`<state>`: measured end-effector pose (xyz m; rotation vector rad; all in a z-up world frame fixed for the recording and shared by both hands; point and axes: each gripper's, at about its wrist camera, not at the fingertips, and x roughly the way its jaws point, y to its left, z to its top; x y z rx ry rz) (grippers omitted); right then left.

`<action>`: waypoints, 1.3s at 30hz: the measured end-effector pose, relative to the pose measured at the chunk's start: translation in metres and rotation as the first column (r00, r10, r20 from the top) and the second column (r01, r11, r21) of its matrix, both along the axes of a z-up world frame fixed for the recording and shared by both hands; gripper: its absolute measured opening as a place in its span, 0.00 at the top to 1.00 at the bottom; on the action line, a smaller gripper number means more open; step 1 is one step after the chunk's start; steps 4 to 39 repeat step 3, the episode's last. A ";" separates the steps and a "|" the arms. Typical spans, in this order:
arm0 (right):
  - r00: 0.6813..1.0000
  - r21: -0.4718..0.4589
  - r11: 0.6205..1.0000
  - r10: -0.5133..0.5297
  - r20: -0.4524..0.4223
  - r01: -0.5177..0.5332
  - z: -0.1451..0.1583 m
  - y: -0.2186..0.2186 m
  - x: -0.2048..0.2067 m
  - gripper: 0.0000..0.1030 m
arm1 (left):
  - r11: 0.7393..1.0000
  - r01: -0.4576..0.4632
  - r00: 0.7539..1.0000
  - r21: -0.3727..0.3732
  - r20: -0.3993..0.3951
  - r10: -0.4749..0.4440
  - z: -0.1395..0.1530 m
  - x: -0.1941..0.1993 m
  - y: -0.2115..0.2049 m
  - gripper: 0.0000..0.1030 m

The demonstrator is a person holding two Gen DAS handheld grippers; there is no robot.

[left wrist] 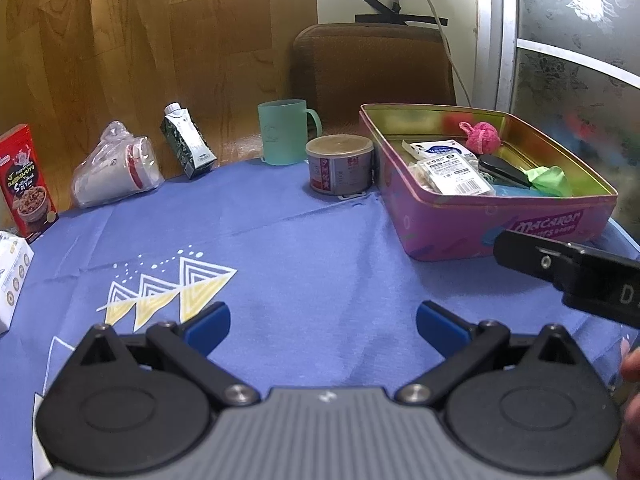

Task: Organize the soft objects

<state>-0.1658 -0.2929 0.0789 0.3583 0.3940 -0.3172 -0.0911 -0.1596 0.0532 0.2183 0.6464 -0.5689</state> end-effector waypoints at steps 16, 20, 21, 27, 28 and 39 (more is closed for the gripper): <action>1.000 0.002 1.000 -0.002 -0.003 0.002 -0.001 0.000 0.000 0.13 | 1.000 0.013 1.000 -0.001 0.001 -0.013 -0.001 0.000 -0.001 0.00; 1.000 0.002 1.000 -0.002 -0.003 0.002 -0.001 0.000 0.000 0.13 | 1.000 0.013 1.000 -0.001 0.001 -0.013 -0.001 0.000 -0.001 0.00; 1.000 0.002 1.000 -0.002 -0.003 0.002 -0.001 0.000 0.000 0.13 | 1.000 0.013 1.000 -0.001 0.001 -0.013 -0.001 0.000 -0.001 0.00; 1.000 0.002 1.000 -0.002 -0.003 0.002 -0.001 0.000 0.000 0.13 | 1.000 0.013 1.000 -0.001 0.001 -0.013 -0.001 0.000 -0.001 0.00; 1.000 0.002 1.000 -0.002 -0.003 0.002 -0.001 0.000 0.000 0.13 | 1.000 0.013 1.000 -0.001 0.001 -0.013 -0.001 0.000 -0.001 0.00; 1.000 0.002 1.000 -0.002 -0.003 0.002 -0.001 0.000 0.000 0.13 | 1.000 0.013 1.000 -0.001 0.001 -0.013 -0.001 0.000 -0.001 0.00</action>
